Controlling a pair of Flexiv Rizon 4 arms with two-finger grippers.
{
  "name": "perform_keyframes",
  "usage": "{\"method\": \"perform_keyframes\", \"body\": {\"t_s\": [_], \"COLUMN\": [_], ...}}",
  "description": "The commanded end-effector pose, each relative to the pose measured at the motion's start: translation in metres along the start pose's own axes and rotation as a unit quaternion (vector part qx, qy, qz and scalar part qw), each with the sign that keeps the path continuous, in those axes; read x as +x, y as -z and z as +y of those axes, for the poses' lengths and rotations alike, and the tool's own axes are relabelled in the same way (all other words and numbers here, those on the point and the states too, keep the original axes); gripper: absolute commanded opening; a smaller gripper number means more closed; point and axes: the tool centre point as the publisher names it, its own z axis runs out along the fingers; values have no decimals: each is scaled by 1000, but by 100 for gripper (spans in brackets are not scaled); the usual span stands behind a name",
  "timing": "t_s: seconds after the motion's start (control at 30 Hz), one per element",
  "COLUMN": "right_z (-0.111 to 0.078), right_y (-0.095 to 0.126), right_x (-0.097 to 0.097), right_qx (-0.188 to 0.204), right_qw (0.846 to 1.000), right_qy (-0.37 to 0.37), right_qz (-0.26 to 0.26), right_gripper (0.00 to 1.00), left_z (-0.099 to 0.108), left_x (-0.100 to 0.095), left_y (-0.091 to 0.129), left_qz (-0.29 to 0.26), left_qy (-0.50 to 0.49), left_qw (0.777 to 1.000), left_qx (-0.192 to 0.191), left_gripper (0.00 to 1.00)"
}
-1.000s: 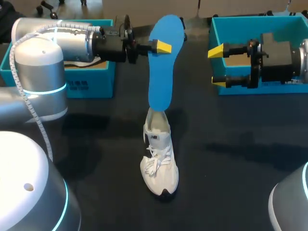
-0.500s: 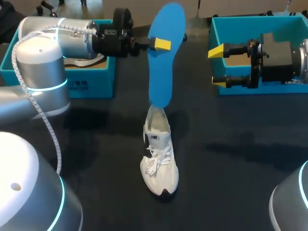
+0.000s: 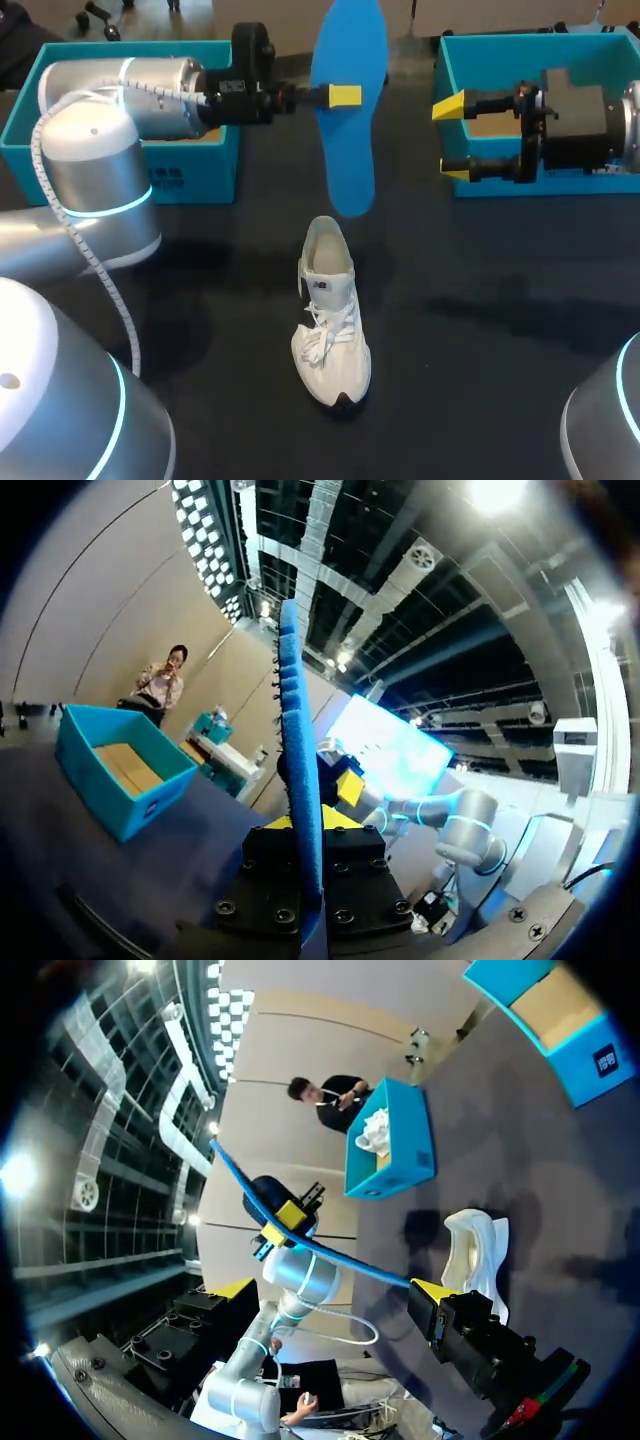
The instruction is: Take the shoe out of the shoebox, open the shoe tongue, remove and reinsert the insole, then place the shoe into the shoebox
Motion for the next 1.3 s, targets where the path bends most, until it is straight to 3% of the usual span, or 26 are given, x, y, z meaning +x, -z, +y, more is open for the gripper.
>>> {"method": "perform_keyframes", "body": {"t_s": [0.03,0.33,0.43,0.53,0.67,1.1,1.3], "right_z": [0,0,0,0,0,0,0], "right_y": [-2,-2,-2,-2,-2,-2,-2], "right_x": [0,0,0,0,0,0,0], "right_qx": [-1,-1,-1,-1,-1,-1,-1], "right_qw": [1000,1000,1000,1000,1000,1000,1000], "right_qy": [0,0,0,0,0,0,0], "right_qz": [-1,-1,-1,-1,-1,-1,-1], "right_gripper": [100,100,100,100,100,100,100], "left_z": [-3,-3,-3,-2,-2,1,4], "left_x": [5,5,6,7,6,-4,-4], "left_y": [2,2,1,1,4,11,13], "left_qz": [-4,-4,21,35,42,18,21], "left_qy": [1,1,-58,-138,-180,-382,-465], "left_qw": [1000,1000,998,989,982,924,885], "left_qx": [-3,-3,-2,-31,-36,-14,-31], "left_gripper": [0,0,0,0,0,0,0]}}
